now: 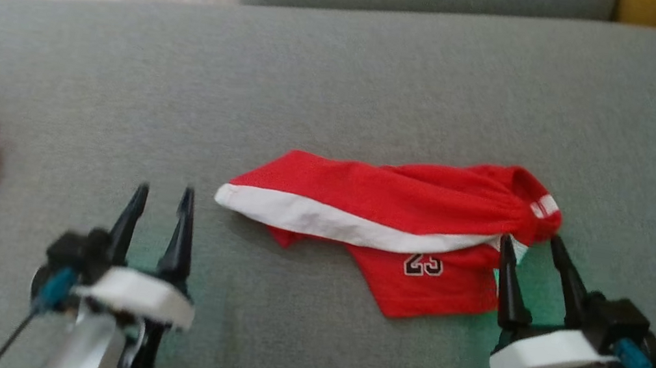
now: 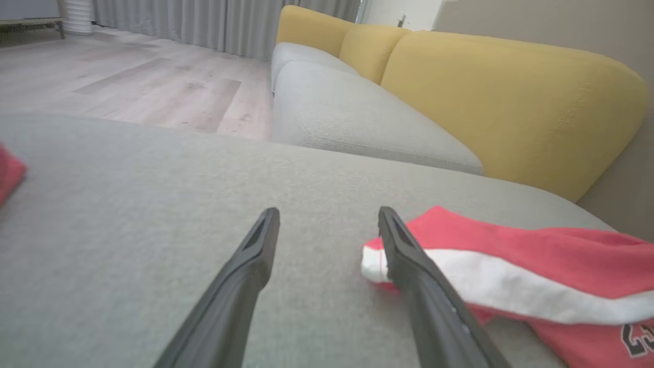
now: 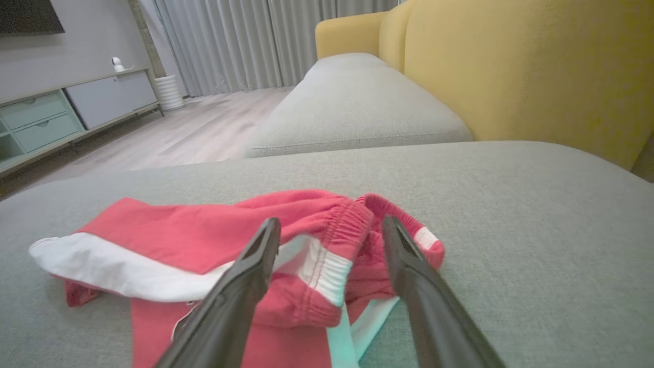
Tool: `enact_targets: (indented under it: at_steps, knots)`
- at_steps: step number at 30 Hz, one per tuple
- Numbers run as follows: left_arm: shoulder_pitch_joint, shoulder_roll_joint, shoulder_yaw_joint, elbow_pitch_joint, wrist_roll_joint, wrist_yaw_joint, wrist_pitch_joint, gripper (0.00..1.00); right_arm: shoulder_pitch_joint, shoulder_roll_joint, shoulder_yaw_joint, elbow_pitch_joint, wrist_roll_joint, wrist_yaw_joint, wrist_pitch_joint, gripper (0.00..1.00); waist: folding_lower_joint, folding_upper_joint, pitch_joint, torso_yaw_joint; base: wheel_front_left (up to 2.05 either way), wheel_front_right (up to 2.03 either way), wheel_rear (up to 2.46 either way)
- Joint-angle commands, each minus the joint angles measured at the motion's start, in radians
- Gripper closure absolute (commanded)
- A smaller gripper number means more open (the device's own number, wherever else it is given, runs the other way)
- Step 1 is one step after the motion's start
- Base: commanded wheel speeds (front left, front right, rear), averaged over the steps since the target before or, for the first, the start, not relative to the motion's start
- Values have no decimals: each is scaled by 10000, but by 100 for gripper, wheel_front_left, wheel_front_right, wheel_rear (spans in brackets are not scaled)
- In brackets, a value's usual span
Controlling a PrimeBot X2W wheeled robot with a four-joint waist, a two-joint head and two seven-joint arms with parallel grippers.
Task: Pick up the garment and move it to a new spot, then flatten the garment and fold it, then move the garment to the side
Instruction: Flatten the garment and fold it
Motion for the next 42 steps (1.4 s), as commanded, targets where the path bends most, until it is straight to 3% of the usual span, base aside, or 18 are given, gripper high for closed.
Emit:
enact_targets:
  at_steps: [1,12,23,24,25,42]
  knots:
    - [-713,30,132,0,-125,-88,-53,0,-489,-27,206,-341,-29,-7,-65,0,-1,0,397,-373,0,0,0]
    - [-2004,136,-1411,1900,-2343,-132,-53,0,-672,-26,104,-430,5,-7,-65,0,-1,0,896,-986,0,0,0]
    - [-2168,383,-1527,1940,-3083,-133,-53,2,-763,-26,239,-435,185,-7,-65,0,-1,0,977,-1201,0,0,0]
    - [-2215,431,-1573,2044,-3158,-133,-53,73,-773,-26,256,-449,229,-7,-65,0,-1,0,1012,-1234,0,0,0]
    - [-2254,456,-1584,2072,-3172,-133,-53,100,-781,-26,263,-453,250,-7,-65,0,-1,0,1035,-1247,0,0,0]
    - [-1842,516,-393,1143,-2594,-134,-53,100,-926,-26,1620,41,1186,-7,-65,0,-1,0,1142,-1036,0,0,0]
